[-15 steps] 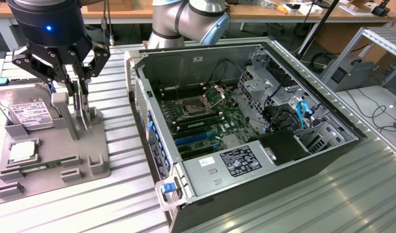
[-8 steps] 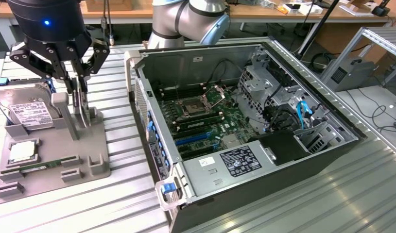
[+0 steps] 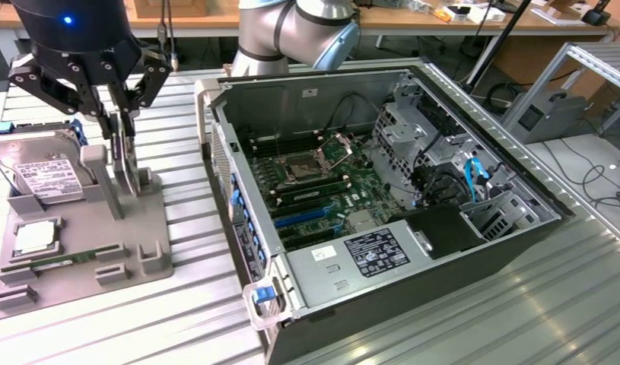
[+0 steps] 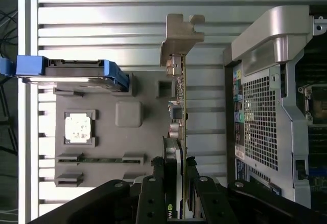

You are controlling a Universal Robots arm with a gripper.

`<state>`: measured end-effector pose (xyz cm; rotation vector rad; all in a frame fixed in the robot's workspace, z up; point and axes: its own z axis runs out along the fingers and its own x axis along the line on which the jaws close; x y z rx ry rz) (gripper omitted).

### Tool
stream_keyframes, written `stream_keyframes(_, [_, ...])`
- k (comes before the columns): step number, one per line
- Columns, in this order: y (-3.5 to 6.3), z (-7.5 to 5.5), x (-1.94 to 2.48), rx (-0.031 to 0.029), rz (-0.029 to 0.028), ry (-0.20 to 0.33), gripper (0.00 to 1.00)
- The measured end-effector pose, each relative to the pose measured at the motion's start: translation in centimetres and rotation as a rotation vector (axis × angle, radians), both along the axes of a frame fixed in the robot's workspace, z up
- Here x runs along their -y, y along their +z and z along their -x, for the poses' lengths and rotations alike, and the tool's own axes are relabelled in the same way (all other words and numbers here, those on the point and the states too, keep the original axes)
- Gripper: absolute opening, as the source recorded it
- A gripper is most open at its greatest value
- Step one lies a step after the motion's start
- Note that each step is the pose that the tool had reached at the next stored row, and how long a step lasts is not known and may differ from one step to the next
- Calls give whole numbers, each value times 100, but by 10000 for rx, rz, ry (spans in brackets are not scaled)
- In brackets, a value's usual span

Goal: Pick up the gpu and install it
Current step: 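Pick up the gpu and move the gpu toward the slot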

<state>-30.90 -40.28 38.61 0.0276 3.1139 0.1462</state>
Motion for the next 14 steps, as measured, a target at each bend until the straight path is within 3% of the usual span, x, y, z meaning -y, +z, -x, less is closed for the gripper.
stream_keyframes(14, [211,1,0,-1,-33,-1,27])
